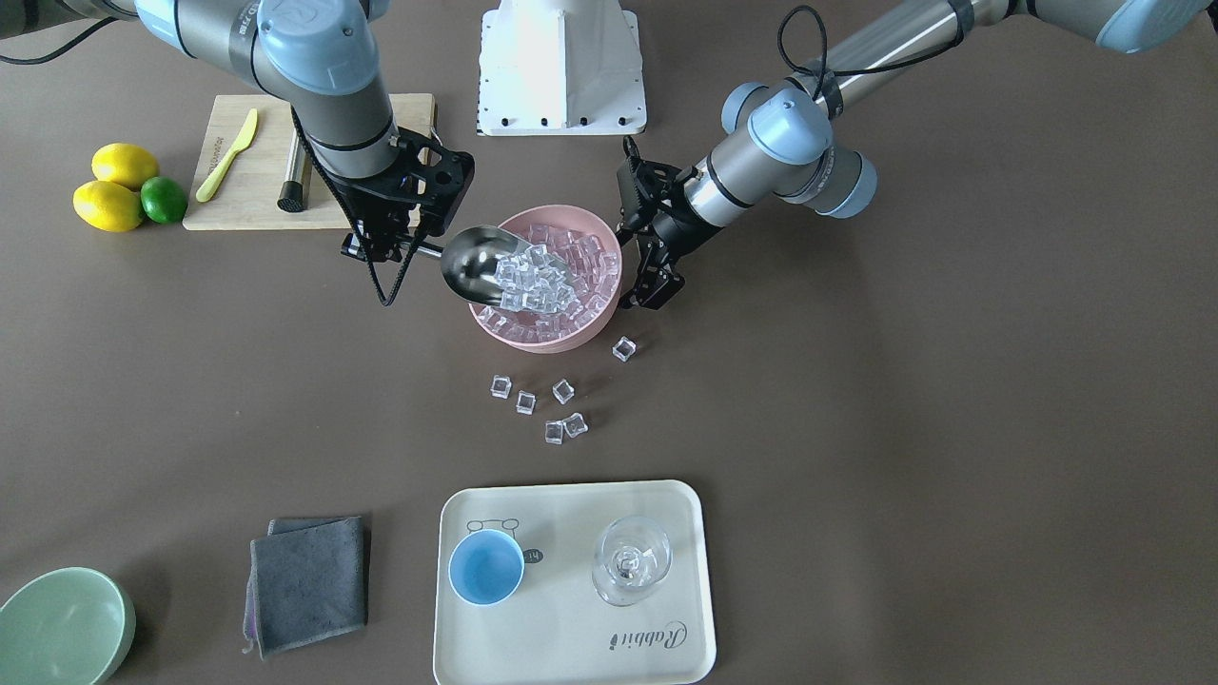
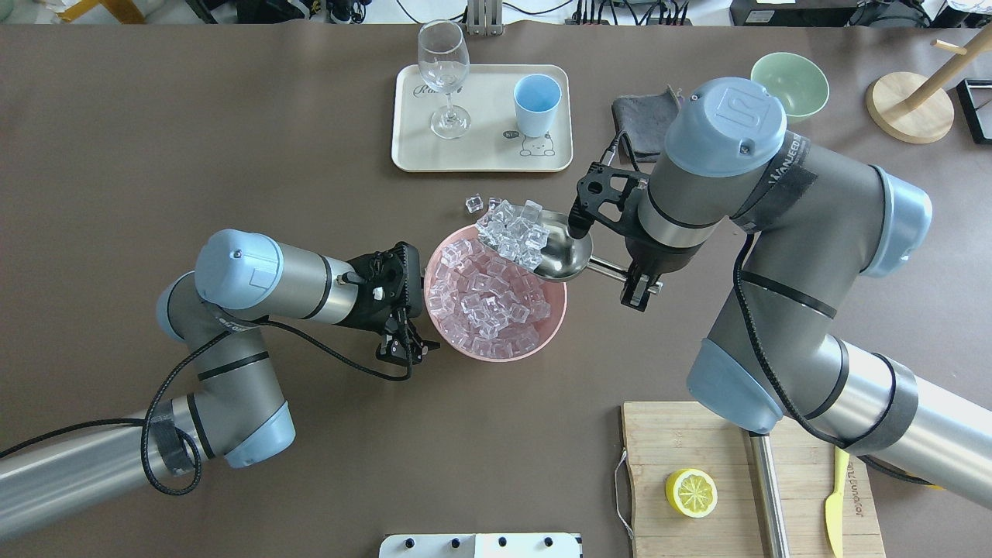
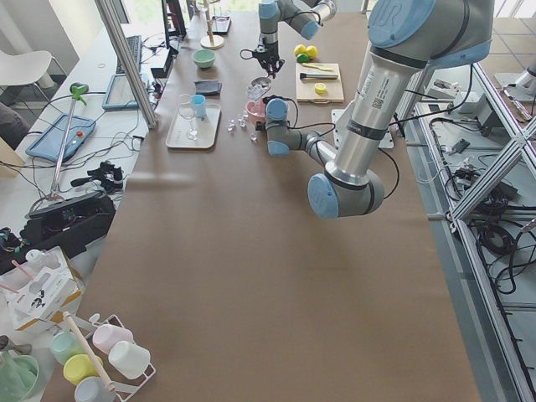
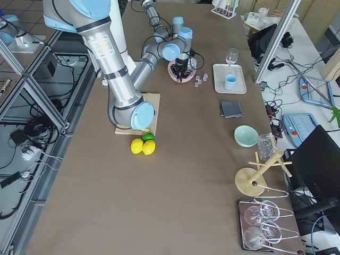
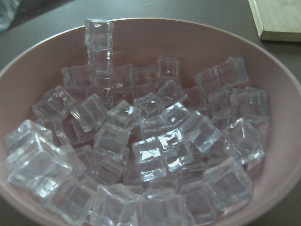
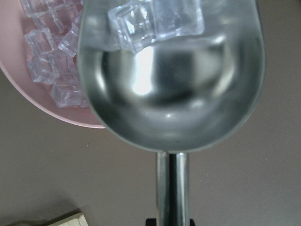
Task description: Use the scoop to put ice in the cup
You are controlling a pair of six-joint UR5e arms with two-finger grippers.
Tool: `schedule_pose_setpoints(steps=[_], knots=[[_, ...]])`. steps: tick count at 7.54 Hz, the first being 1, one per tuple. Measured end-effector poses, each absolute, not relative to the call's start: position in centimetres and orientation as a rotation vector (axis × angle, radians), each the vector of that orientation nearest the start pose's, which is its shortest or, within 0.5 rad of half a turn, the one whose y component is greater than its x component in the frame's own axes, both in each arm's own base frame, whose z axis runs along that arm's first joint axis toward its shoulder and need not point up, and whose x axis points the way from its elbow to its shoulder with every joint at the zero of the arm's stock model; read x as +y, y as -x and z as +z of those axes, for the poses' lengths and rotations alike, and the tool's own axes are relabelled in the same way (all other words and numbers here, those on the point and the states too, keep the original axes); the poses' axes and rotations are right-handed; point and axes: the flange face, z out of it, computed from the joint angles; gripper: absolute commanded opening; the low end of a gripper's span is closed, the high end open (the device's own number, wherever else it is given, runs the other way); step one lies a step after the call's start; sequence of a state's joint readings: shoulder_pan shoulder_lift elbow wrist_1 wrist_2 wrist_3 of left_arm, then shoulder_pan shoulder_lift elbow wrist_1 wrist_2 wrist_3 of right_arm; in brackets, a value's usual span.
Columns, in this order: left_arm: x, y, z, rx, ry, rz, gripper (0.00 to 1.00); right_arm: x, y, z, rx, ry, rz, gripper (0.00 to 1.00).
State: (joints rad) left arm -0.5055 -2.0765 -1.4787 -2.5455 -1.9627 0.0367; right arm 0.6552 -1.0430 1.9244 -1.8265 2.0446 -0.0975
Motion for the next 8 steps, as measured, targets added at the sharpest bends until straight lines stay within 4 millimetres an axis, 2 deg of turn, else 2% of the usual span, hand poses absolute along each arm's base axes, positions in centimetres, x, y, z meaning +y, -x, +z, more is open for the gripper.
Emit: schedule_pose_setpoints(steps=[4,6,8], knots=[[-40.7,-52.8,31.4,1.021,-1.104,1.172,0.99,-45.5,39.2,24.4,-0.758,-0.385,-0.993,0.0],[-40.7,-51.5,32.9,1.013,-1.108,1.173,0.99,-48.0,37.8,25.2,-0.758,-0.347,-0.911,0.0],[-40.1,-48.8,34.3,1.014,-1.109,1.178,0.99,-52.1,37.0,25.6,-0.739,-0.299,-0.831,0.0]])
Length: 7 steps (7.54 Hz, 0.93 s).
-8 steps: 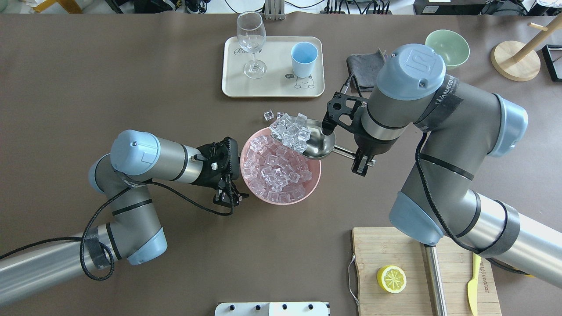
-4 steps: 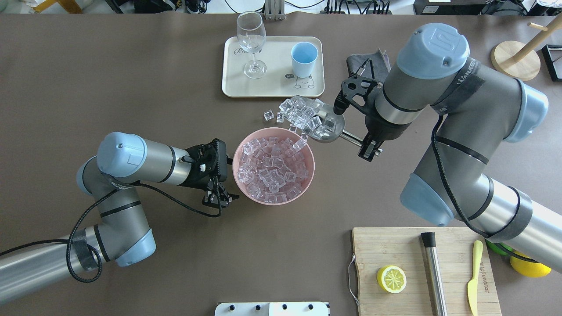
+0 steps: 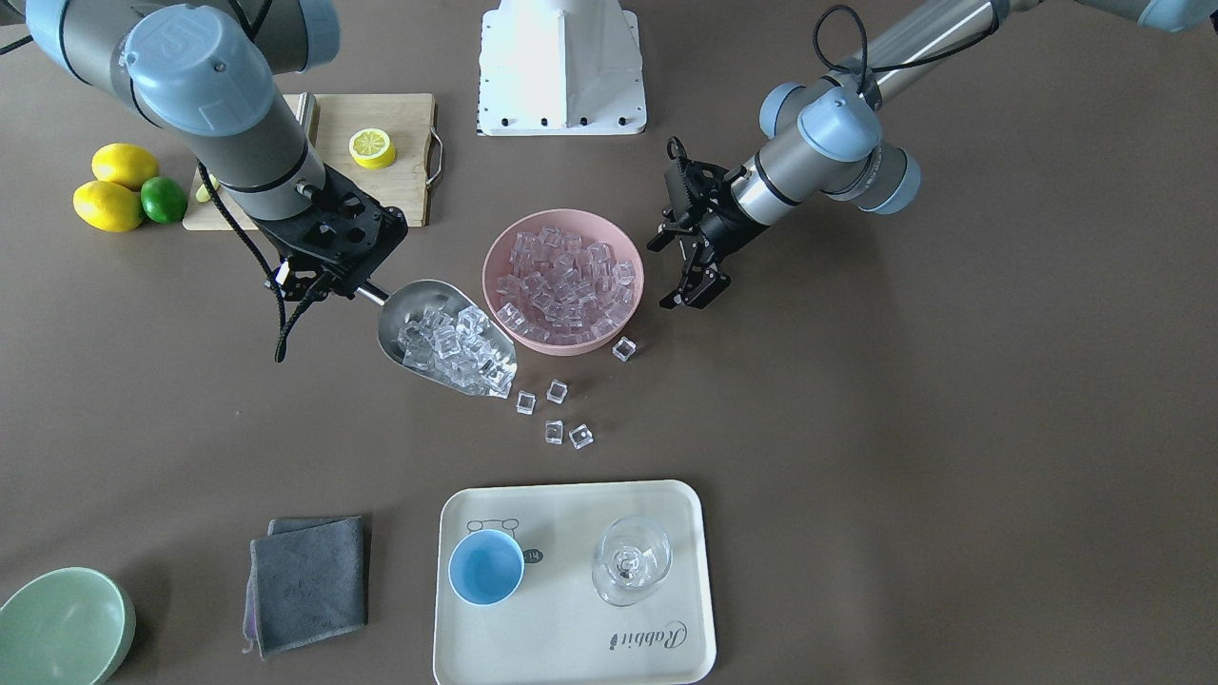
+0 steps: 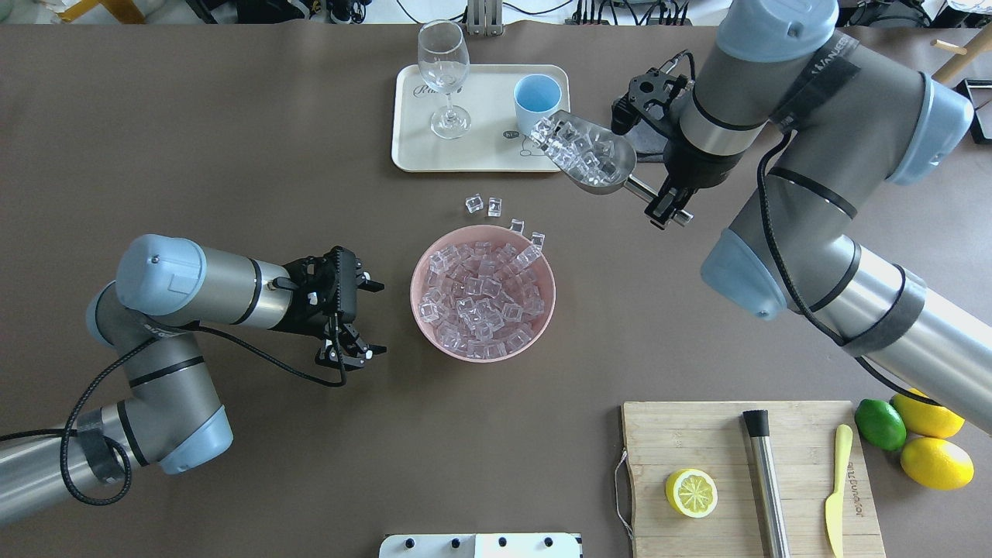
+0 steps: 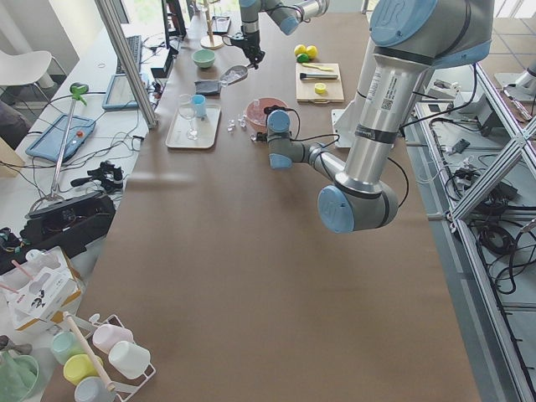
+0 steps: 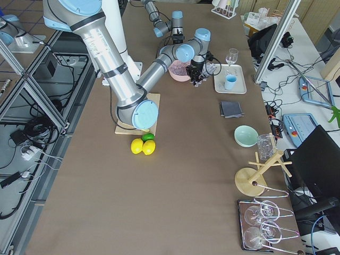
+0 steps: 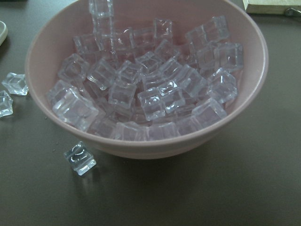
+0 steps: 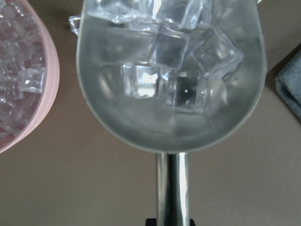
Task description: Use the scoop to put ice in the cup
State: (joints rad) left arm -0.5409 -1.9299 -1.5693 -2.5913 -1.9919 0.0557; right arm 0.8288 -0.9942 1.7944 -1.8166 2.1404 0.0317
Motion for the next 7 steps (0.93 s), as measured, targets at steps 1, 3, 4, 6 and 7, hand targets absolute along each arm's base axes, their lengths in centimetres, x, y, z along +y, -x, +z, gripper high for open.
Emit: schedule_pose_setpoints(steps=[1,3,4,6,7], knots=[[-40.7,-46.3,34.8,1.029,-1.098,1.184,0.99,-54.8,36.6,25.4,-0.726,-0.28,-0.798,0.0],[-43.4,-40.5,36.5,1.053,-1.059,1.178,0.99,-59.6,36.5,25.3,-0.706,-0.245,-0.763,0.0],[-44.7,-38.3,37.2,1.06,-1.043,1.169,0.99,-61.6,36.8,25.5,-0.696,-0.227,-0.764,0.0],[-46.2,-35.7,38.0,1.057,-1.015,1.146,0.99,-64.5,38.1,25.7,-0.67,-0.185,-0.803,0.0],[-46.8,-34.9,38.2,1.055,-0.997,1.136,0.99,-65.1,38.4,25.9,-0.656,-0.164,-0.819,0.0]])
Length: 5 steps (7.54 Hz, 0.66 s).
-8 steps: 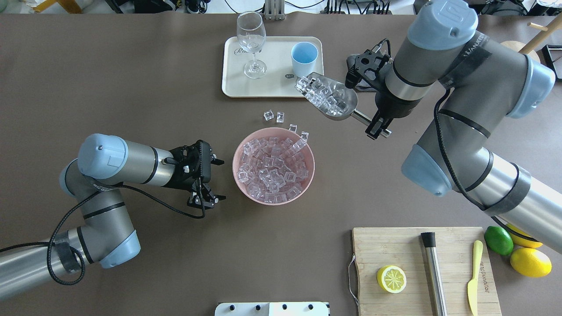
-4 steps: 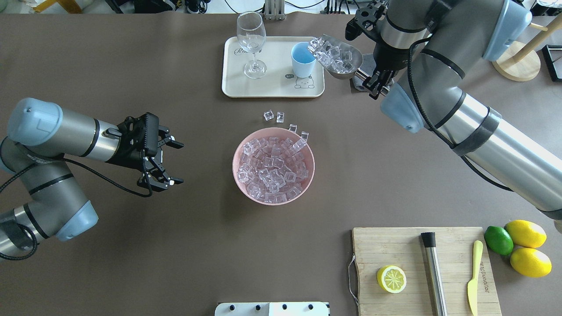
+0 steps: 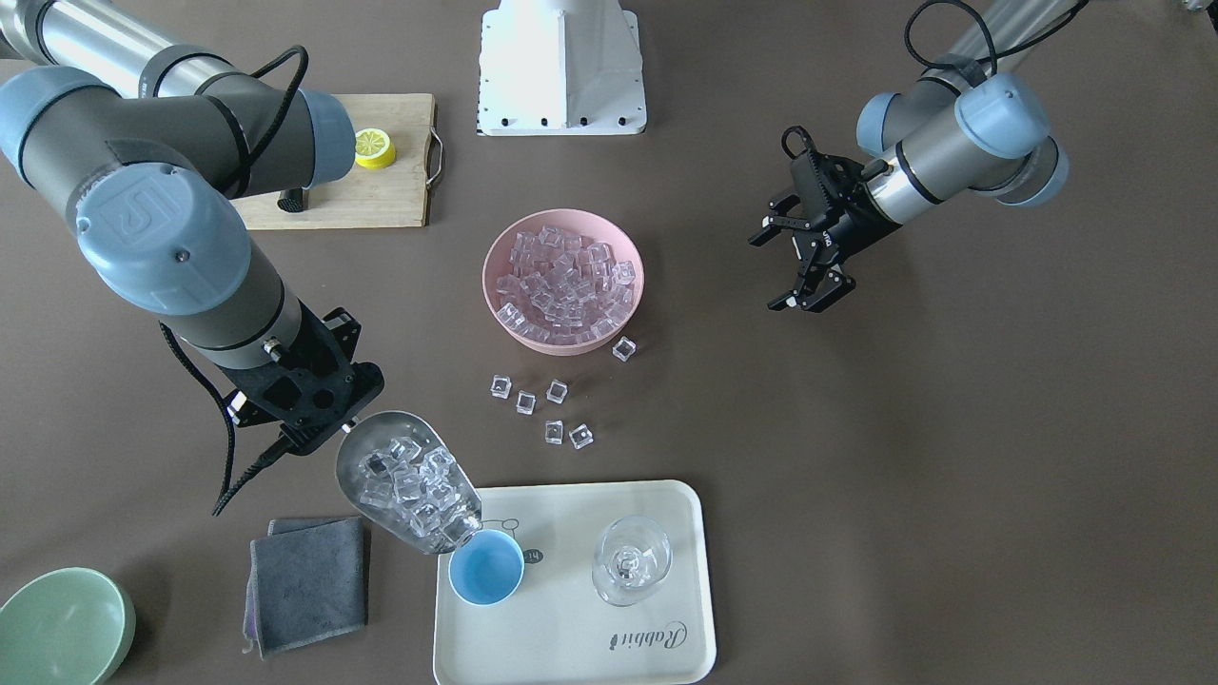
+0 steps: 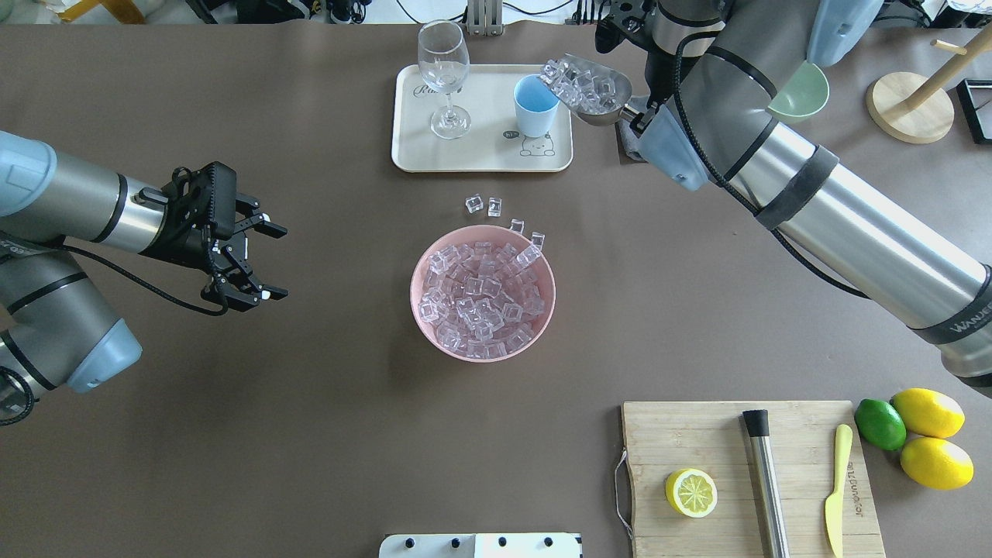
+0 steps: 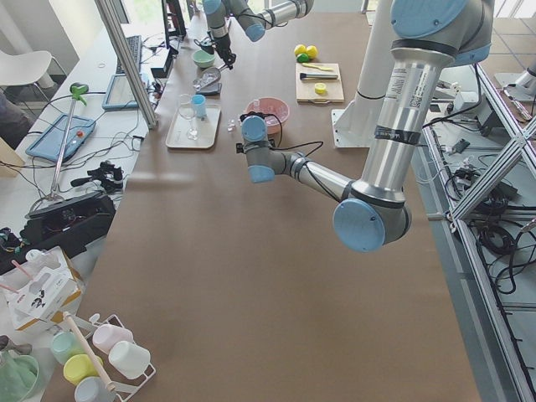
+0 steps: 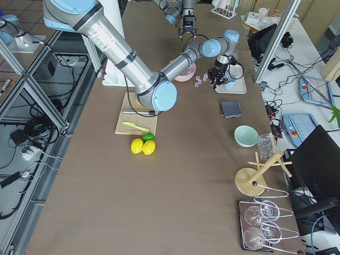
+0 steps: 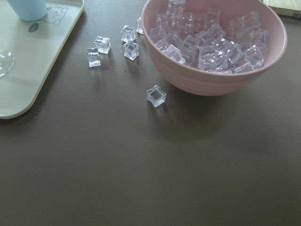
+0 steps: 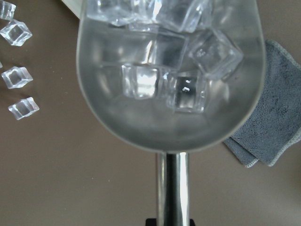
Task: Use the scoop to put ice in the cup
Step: 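Position the scoop over the blue cup while the left arm withdraws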
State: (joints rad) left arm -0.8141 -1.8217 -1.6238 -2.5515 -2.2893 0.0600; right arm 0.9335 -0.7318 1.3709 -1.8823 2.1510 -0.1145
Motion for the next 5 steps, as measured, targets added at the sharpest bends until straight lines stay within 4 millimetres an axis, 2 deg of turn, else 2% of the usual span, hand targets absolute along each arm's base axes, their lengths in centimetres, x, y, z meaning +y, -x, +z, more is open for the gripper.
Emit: schedule_pose_setpoints(steps=[1,2,5], knots=[[-47.6,-33.9,38.5,1.049,-0.973,1.12,0.99,-65.6,38.7,26.0,-0.636,-0.146,-0.846,0.0],[-48.9,-32.1,38.8,1.048,-0.93,1.092,0.99,-66.2,38.9,25.9,-0.612,-0.126,-0.875,0.0],[-52.9,-22.7,40.8,1.083,-0.781,0.957,0.99,-68.3,39.9,24.8,-0.565,-0.067,-0.929,0.0]])
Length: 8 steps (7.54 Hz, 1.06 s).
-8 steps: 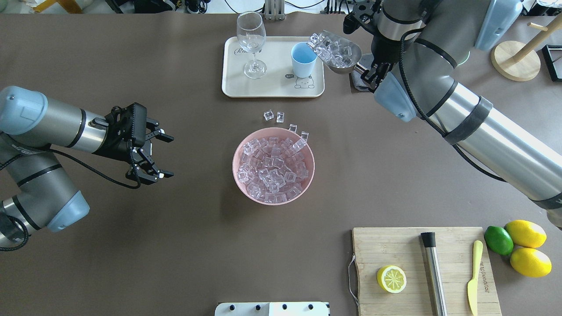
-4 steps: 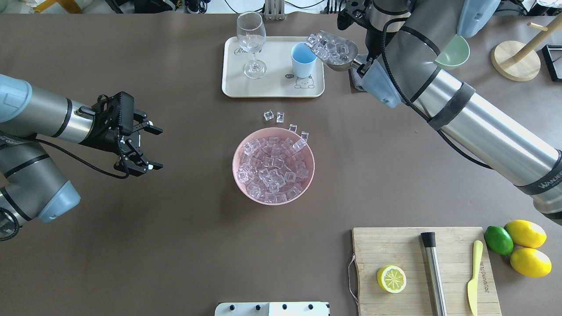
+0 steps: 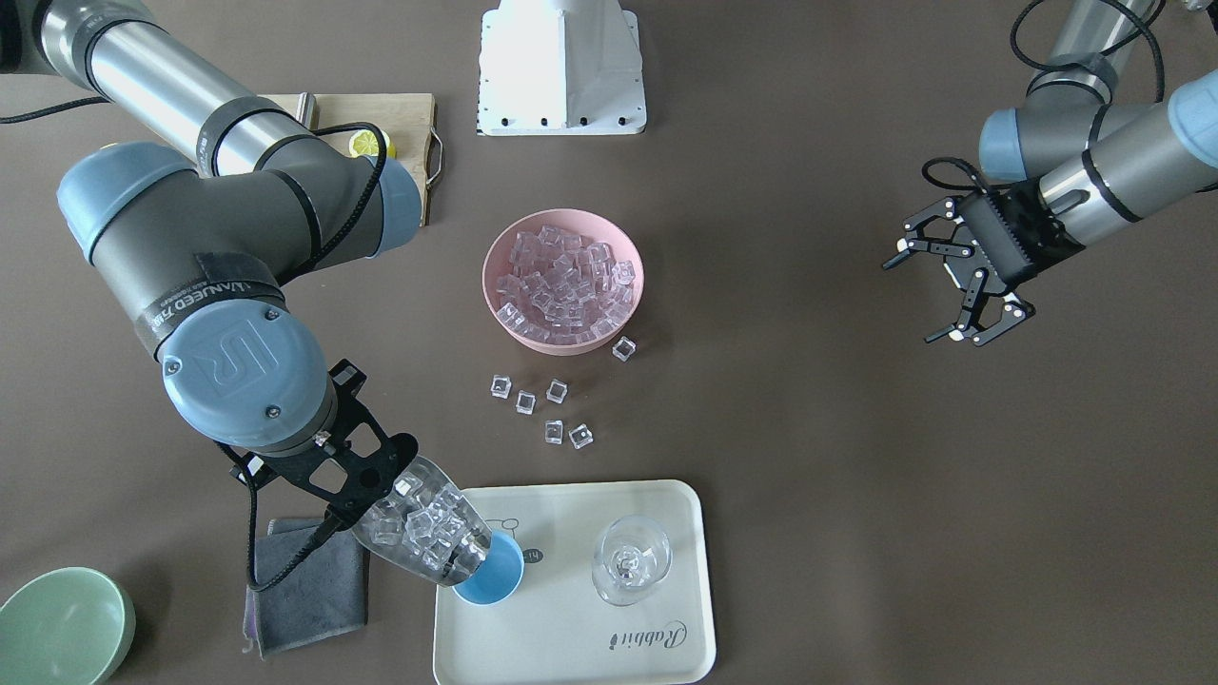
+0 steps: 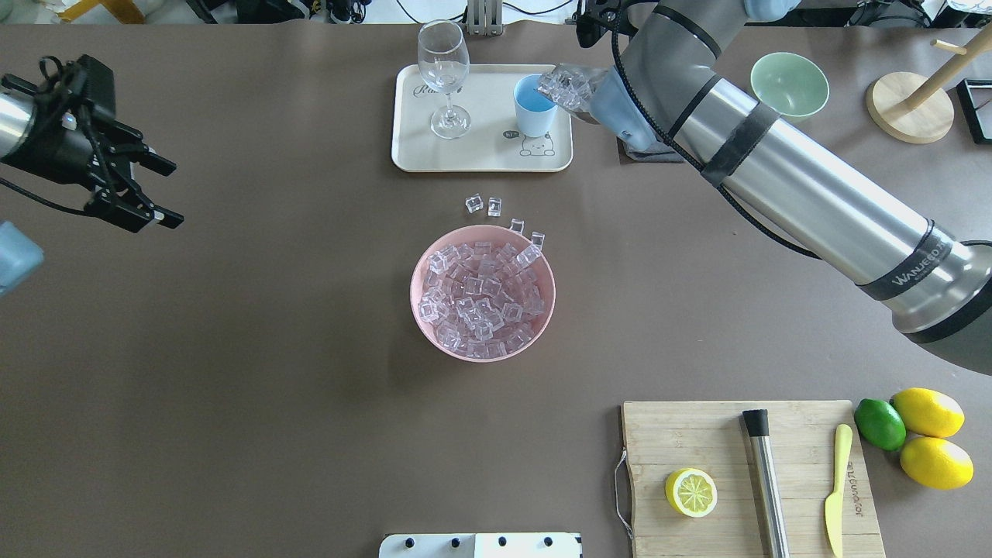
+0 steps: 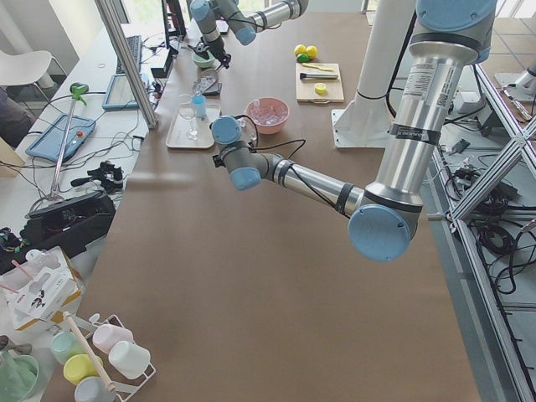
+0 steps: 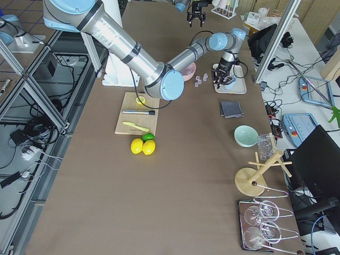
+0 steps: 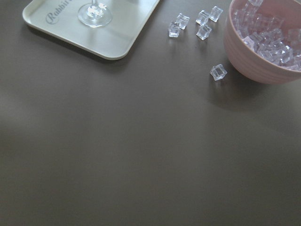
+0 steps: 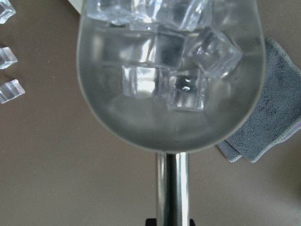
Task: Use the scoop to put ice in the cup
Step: 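Position the scoop over the blue cup while the left arm withdraws, then tilt the scoop with the right gripper to pour ice into the blue cup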
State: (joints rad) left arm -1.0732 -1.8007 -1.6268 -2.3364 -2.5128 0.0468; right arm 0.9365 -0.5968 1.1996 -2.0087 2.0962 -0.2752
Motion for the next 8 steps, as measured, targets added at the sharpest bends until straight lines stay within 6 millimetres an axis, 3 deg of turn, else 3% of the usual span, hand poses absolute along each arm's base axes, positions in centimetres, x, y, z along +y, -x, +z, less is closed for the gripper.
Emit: schedule_pose_setpoints(steps=[2,5,7,8], knots=[[-53.6,-15.6,43.1,1.135,-0.7,0.818,0.99,-68.9,39.7,24.0,-0.543,-0.034,-0.956,0.0],[-53.0,-5.9,46.4,1.16,-0.585,0.536,0.99,-69.6,39.6,23.3,-0.508,0.01,-0.971,0.0],[-52.5,-0.8,49.3,1.144,-0.413,0.309,0.99,-69.9,39.5,22.9,-0.475,0.041,-0.986,0.0],[-52.3,0.4,49.3,1.138,-0.349,0.236,0.99,-69.9,39.4,22.6,-0.459,0.052,-0.997,0.0]])
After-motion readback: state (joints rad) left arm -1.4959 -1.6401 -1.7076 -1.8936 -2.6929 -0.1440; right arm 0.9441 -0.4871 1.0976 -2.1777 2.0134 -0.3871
